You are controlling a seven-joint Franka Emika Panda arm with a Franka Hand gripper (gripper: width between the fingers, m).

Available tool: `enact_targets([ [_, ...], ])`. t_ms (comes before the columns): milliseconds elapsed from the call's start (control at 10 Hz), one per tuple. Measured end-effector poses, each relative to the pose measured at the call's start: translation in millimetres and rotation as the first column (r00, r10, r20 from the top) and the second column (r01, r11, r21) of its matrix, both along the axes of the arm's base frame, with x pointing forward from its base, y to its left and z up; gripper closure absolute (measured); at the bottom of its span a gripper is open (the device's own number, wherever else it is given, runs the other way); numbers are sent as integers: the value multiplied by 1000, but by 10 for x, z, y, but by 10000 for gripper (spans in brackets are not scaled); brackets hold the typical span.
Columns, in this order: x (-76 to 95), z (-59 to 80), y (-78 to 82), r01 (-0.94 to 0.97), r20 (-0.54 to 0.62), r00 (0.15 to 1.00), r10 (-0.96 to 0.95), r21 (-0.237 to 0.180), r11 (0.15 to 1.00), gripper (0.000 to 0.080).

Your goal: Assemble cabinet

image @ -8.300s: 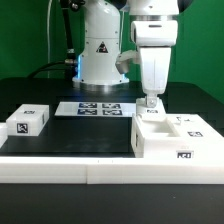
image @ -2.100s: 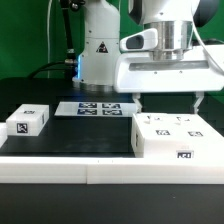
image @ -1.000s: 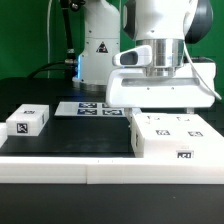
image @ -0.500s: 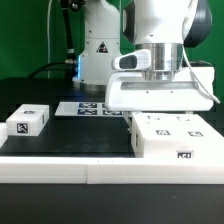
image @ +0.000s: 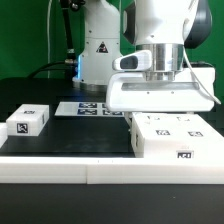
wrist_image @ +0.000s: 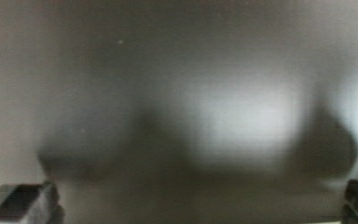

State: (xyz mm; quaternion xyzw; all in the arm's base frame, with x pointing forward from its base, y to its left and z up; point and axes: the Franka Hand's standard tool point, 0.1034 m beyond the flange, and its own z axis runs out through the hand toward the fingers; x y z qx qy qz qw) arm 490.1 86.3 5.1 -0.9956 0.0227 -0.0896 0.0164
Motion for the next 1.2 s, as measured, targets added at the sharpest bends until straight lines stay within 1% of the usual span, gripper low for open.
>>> enact_targets([
  [300,-6,-1,34,-6,0,1000,6,1,1000,2],
  [400,-6,-1,42,-10,0,1000,10,1,1000,126],
  [600,-3,0,39,-10,0,1000,10,0,1000,406],
  [700,-4,0,39,-11,0,1000,11,0,1000,406],
  [800,-20,-10,14,-7,-4,1000,7,-2,1000,588],
  [900,-26,-14,18,-9,-6,1000,9,-2,1000,716],
  [1000,-24,-14,7,-21,-5,1000,21,-4,1000,716],
  [1100,-24,-14,10,-21,-5,1000,21,-4,1000,784],
  [1200,-25,-14,12,-22,-5,1000,21,-4,1000,794],
])
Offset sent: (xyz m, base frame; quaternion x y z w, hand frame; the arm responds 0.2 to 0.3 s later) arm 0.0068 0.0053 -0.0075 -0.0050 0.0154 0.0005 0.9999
